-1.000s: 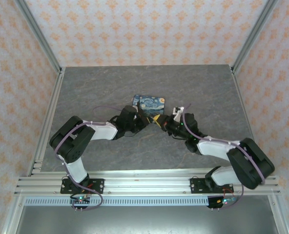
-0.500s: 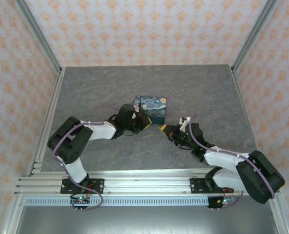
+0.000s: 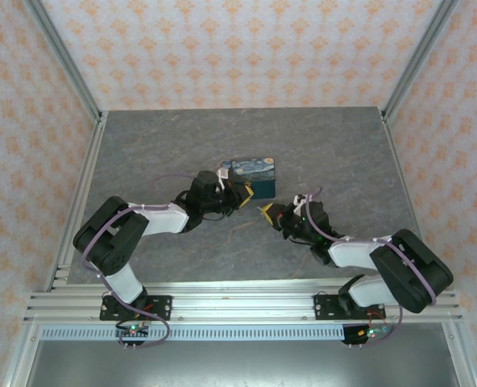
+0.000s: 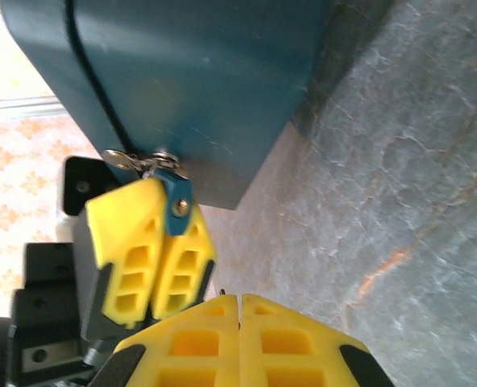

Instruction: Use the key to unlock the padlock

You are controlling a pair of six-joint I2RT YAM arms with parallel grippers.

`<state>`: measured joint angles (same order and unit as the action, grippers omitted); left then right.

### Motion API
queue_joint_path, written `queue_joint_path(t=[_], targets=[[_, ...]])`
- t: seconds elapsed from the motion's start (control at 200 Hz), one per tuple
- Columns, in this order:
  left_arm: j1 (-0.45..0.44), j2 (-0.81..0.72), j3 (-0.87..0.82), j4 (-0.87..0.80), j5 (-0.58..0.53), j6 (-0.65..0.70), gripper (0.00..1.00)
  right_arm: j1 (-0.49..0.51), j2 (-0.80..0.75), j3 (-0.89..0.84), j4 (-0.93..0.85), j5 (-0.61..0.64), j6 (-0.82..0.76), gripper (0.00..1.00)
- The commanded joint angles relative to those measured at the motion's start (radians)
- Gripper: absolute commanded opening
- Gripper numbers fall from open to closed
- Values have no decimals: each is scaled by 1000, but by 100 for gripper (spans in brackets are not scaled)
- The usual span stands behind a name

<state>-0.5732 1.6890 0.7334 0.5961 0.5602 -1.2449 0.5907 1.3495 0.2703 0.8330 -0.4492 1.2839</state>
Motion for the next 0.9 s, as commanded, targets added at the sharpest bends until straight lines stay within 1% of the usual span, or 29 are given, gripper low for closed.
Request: queue_joint_path(t=[0.0,0.235,0.896], targets=[[8,-29,-16,112,-23,-40,0,5,6,38,70,58,50,0],[7,-24,-37,188,-28,-69,0,7,34,61,86,81,77,0],[7,-24,-46,194,-28,-76,0,20,117,124,98,101,78,0]])
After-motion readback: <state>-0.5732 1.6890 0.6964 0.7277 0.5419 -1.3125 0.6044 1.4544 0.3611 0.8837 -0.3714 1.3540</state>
